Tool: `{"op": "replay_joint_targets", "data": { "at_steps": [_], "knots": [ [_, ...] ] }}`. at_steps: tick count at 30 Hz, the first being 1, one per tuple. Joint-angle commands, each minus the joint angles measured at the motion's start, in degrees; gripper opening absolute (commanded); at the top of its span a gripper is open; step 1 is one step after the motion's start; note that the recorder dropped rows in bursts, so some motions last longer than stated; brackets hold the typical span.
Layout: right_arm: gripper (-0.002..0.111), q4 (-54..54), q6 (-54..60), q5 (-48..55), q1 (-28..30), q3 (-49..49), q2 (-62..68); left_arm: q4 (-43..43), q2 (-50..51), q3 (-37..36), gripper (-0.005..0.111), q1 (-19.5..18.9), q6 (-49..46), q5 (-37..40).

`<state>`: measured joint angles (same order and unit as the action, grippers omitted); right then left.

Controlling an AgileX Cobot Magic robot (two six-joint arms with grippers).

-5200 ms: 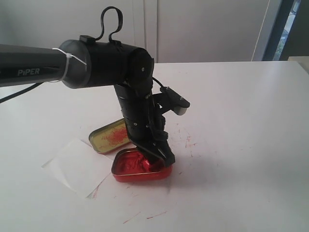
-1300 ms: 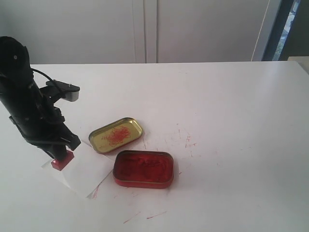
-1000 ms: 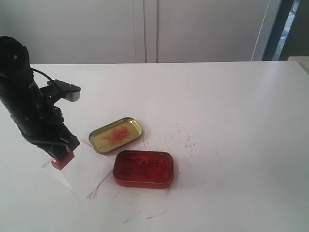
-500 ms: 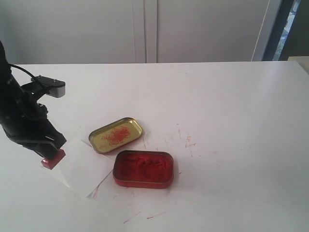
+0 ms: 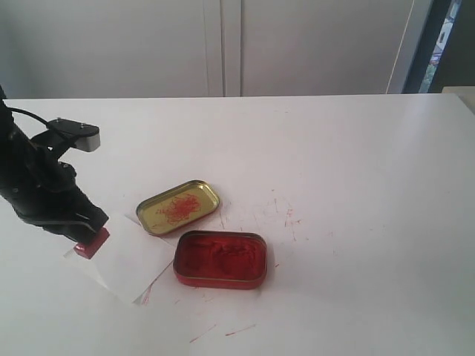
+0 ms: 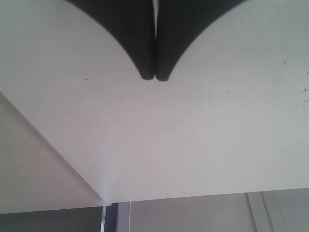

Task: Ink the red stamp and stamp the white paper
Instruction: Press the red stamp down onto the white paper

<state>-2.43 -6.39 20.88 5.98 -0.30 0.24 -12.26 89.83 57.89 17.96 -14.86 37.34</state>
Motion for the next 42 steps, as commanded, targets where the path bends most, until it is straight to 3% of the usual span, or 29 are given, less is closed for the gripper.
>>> {"op": "replay_joint_targets", "data": {
  "at_steps": [1, 31, 42],
  "knots": [
    [0.0, -0.12, 0.06, -0.84, -0.23, 0.3, -0.24, -0.63, -0.38, -0.69, 0.0, -0.17, -0.52, -0.14],
    [0.0, -0.12, 0.06, -0.84, -0.23, 0.3, -0.24, 1.97, 3.74, -2.12, 0.0, -0.17, -0.38, -3.41],
    [0.0, -0.12, 0.06, -0.84, -0.23, 0.3, -0.24, 5.33, 3.74, 1.99, 0.0, 2.75, 3.99, -0.13]
  ]
}}
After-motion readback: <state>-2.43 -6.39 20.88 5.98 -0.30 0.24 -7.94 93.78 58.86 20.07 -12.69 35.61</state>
